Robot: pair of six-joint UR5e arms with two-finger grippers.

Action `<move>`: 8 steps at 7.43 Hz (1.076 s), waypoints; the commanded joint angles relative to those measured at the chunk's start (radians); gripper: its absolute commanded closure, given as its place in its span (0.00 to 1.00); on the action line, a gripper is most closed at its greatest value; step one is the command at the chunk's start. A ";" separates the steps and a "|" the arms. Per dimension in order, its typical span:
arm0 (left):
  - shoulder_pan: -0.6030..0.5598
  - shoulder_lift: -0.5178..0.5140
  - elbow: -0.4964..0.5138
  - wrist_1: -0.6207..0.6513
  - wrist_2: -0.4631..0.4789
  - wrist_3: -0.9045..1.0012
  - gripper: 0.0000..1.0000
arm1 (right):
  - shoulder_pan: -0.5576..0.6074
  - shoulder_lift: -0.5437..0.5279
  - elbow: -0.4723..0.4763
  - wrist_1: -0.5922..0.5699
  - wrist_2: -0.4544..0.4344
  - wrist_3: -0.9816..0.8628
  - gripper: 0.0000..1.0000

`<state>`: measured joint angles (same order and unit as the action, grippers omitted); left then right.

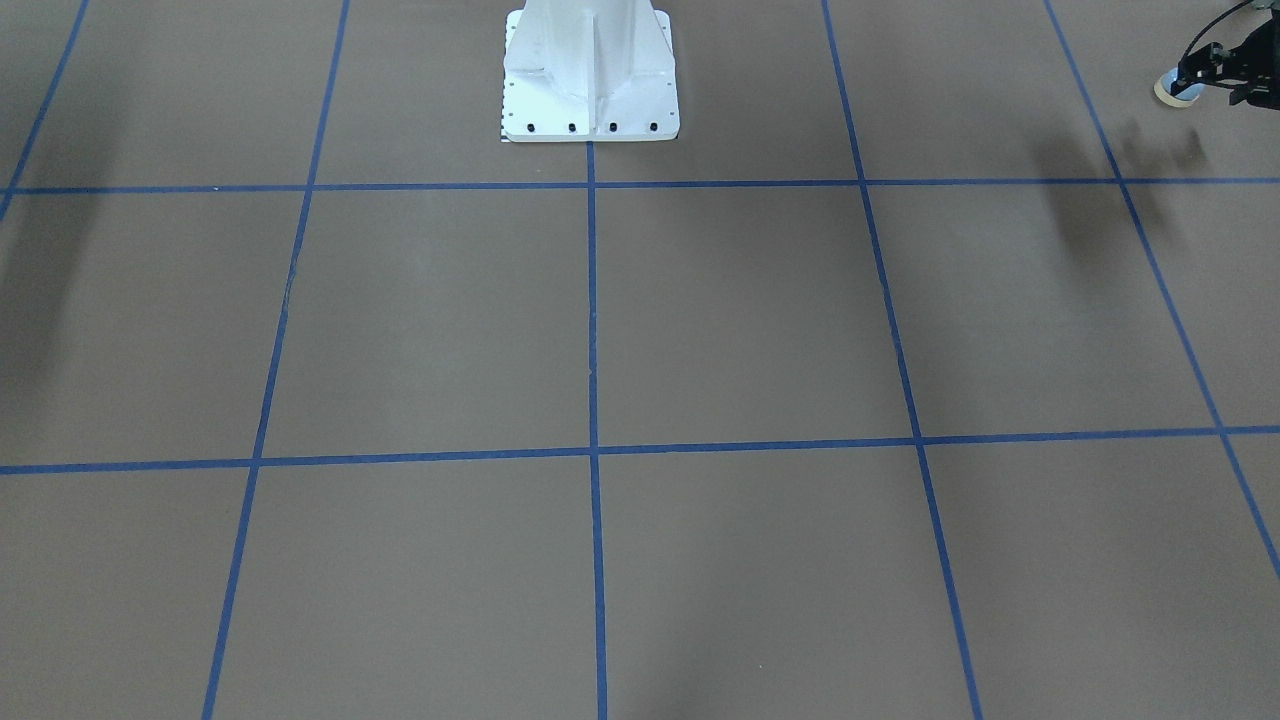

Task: Place and press bell with both arms

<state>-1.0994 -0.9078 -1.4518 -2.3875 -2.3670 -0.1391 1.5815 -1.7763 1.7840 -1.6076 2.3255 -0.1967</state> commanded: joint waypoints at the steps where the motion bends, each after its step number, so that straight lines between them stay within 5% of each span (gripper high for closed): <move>1: 0.027 -0.002 0.033 0.001 -0.005 0.001 0.00 | 0.000 0.000 0.000 0.000 0.000 -0.001 0.00; 8: 0.067 -0.023 0.053 0.011 -0.026 -0.007 0.00 | 0.000 -0.015 0.006 0.002 0.002 -0.001 0.00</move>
<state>-1.0411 -0.9273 -1.3994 -2.3790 -2.3887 -0.1447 1.5816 -1.7911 1.7896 -1.6062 2.3268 -0.1979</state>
